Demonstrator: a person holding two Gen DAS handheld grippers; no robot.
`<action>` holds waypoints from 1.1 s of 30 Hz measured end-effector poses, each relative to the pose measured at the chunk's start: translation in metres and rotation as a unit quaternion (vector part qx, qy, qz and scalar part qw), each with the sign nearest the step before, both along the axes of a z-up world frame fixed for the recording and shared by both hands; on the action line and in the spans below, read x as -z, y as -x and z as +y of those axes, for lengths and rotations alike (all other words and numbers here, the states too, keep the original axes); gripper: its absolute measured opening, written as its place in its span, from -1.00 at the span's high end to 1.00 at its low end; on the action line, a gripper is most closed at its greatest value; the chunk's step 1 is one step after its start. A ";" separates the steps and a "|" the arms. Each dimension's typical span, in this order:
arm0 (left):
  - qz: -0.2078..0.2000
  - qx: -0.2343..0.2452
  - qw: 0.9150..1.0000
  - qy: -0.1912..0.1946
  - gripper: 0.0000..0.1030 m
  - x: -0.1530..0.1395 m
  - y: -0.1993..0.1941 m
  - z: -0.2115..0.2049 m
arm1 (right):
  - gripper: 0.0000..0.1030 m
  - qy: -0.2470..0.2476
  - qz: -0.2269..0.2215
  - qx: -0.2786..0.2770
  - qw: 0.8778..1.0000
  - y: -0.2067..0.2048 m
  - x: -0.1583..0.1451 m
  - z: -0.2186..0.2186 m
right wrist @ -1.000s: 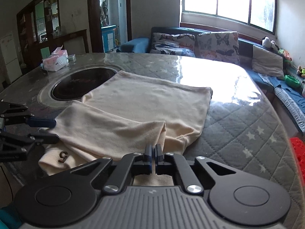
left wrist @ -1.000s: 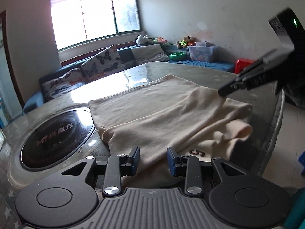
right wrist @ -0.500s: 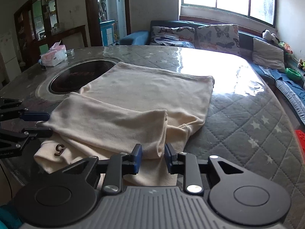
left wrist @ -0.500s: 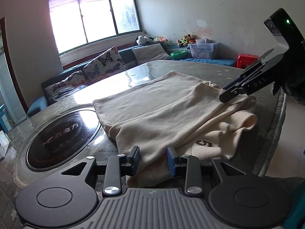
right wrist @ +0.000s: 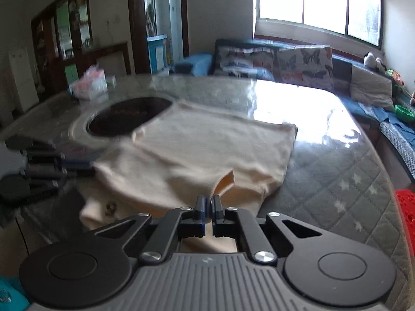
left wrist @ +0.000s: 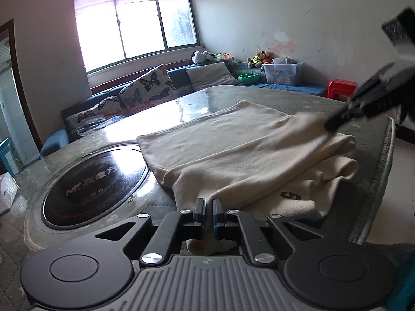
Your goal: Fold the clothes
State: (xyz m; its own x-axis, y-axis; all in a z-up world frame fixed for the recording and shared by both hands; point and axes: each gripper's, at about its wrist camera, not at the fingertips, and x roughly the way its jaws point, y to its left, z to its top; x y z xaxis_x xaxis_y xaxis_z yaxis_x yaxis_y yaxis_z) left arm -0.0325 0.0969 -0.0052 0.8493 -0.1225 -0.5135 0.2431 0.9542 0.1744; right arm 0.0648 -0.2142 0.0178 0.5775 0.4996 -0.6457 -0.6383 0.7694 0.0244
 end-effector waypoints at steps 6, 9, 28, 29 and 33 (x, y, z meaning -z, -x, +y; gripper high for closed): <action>0.006 0.009 1.000 0.022 0.79 -0.012 0.001 0.011 | 0.84 0.005 -0.007 0.001 1.000 0.003 -0.006 -0.003; -0.005 0.003 1.000 0.031 0.79 -0.021 -0.007 0.012 | 0.84 0.008 -0.017 0.000 1.000 0.001 -0.010 -0.002; 0.032 -0.024 0.998 0.043 0.78 -0.001 -0.073 0.010 | 0.72 0.033 -0.026 -0.062 0.997 -0.010 0.012 0.030; 0.030 -0.023 0.998 0.040 0.78 0.000 -0.072 0.010 | 0.70 0.038 -0.024 -0.068 0.997 -0.008 0.014 0.031; 0.026 -0.023 0.999 0.036 0.76 -0.005 -0.064 0.007 | 0.65 0.044 -0.021 -0.077 0.996 -0.002 0.016 0.029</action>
